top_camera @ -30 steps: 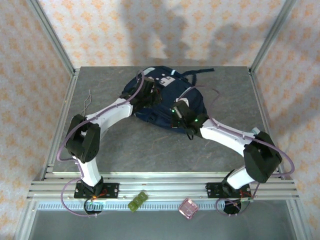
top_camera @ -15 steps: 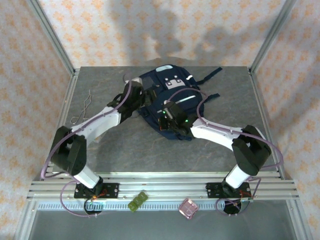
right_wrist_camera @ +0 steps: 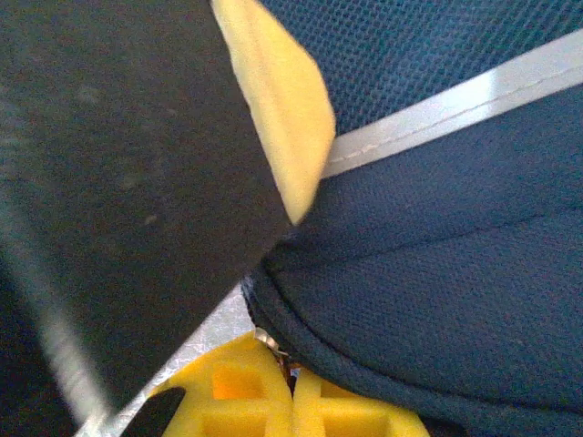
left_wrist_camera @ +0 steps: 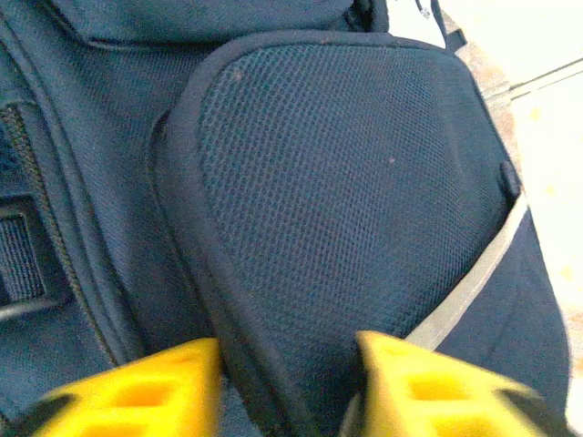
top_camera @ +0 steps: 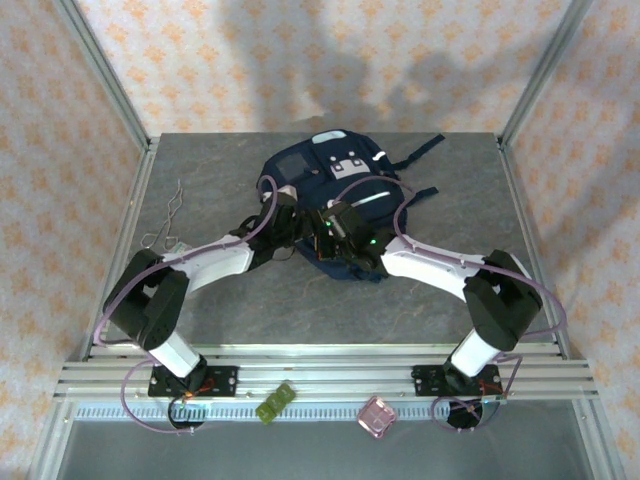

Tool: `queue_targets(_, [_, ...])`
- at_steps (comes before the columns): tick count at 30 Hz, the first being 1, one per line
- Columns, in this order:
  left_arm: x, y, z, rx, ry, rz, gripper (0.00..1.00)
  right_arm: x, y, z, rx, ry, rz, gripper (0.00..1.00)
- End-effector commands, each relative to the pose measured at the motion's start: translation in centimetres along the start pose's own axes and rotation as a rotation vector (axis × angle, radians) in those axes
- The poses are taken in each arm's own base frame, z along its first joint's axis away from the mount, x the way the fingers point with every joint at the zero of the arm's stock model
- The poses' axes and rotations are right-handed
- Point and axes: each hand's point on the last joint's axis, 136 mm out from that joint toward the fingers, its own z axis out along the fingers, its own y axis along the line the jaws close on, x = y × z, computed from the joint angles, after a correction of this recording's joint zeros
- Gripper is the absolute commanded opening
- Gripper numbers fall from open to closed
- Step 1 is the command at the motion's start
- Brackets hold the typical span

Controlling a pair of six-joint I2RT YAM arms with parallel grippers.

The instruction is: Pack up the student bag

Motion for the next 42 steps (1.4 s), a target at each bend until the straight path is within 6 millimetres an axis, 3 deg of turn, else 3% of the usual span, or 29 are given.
queue_targets(1, [-2.0,-1.1,0.7,0.019,-0.060,0.001,0.08,-0.3,0.6,-0.1,-0.018,-0.007,-0.002,0.00])
queue_targets(2, [-2.2,-0.8,0.8,0.009,-0.058,-0.002,0.00,-0.2,0.0,-0.3,0.007,-0.005,-0.001,0.00])
queue_targets(6, [-3.2,0.0,0.3,-0.006,-0.069,0.002,0.00,0.2,-4.1,-1.0,0.107,0.003,0.035,0.00])
queue_targets(13, [-4.9,1.3,-0.7,-0.057,-0.092,0.040,0.00,0.7,-13.6,-4.5,0.315,-0.014,0.114,0.00])
queue_targets(17, [-5.8,1.4,-0.5,-0.063,-0.101,0.046,0.00,0.4,-15.6,-5.6,0.386,-0.050,0.120,0.00])
queue_targets(19, [-6.6,1.2,-0.2,-0.066,-0.109,0.054,0.00,0.2,-15.0,-5.3,0.360,-0.038,0.126,0.00])
queue_targets(21, [-7.8,0.8,0.2,-0.077,-0.125,0.065,0.00,0.2,-13.0,-4.7,0.286,-0.029,0.121,0.00])
queue_targets(27, [-13.2,0.9,1.1,-0.128,-0.178,0.054,0.00,-0.3,-4.6,-2.6,0.061,-0.020,0.074,0.00])
queue_targets(28, [-13.9,1.1,1.1,-0.135,-0.184,0.047,0.04,-0.5,-3.3,-2.2,0.014,-0.021,0.083,0.00])
queue_targets(31, [-14.9,0.7,0.2,-0.128,-0.209,0.042,0.34,-1.4,-0.8,-0.8,-0.077,-0.029,0.114,0.00])
queue_targets(33, [-14.5,0.6,-0.8,-0.111,-0.210,0.034,0.45,-2.0,-0.1,0.0,-0.098,-0.035,0.124,0.00])
queue_targets(35, [-13.2,1.1,-1.8,-0.105,-0.196,0.011,0.50,-2.4,0.1,0.4,-0.104,-0.040,0.125,0.00])
queue_targets(42, [-5.3,2.2,-4.7,-0.051,-0.139,-0.119,0.58,-2.5,0.4,0.6,-0.115,-0.041,0.110,0.00])
